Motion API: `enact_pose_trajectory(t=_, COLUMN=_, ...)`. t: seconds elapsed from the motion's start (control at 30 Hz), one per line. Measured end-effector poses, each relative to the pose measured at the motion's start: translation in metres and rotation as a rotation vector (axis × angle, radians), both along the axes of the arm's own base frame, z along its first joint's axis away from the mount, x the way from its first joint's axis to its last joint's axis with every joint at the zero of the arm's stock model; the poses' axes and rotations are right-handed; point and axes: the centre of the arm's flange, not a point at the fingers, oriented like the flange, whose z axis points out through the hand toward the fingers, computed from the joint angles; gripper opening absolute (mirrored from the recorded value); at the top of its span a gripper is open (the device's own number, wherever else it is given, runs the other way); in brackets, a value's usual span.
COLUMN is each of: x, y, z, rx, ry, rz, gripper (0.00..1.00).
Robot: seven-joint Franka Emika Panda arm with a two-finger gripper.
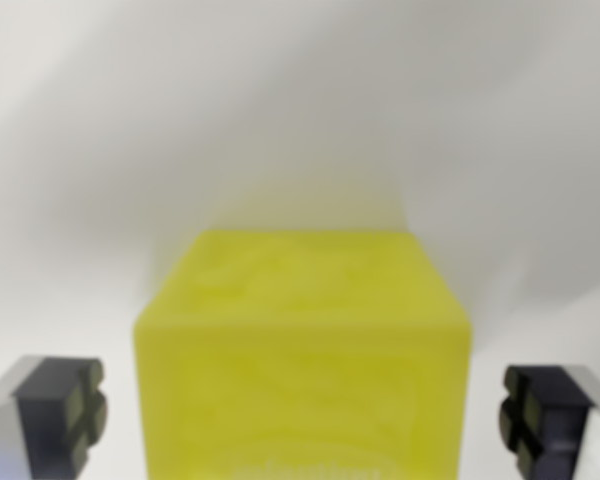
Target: Pick yellow cube
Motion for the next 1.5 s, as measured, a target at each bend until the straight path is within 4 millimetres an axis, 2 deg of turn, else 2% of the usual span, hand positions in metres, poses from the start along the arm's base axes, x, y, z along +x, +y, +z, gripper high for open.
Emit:
enact_pose_trajectory(t=0.37, x=0.000, y=0.000, z=-0.015, rx=0.000, ry=0.001, rz=-0.004, gripper=1.00)
enact_pose_trajectory(t=0.4, x=0.000, y=0.000, z=-0.015, rx=0.001, ry=0.000, rz=-0.005, gripper=0.00)
enact_pose_trajectory(t=0.6, x=0.000, y=0.000, z=-0.012, rx=0.000, ry=0.000, rz=-0.005, gripper=0.00)
enact_pose_trajectory(t=1.5, x=0.000, y=0.001, z=0.033, rx=0.000, ry=-0.001, rz=-0.004, gripper=0.00)
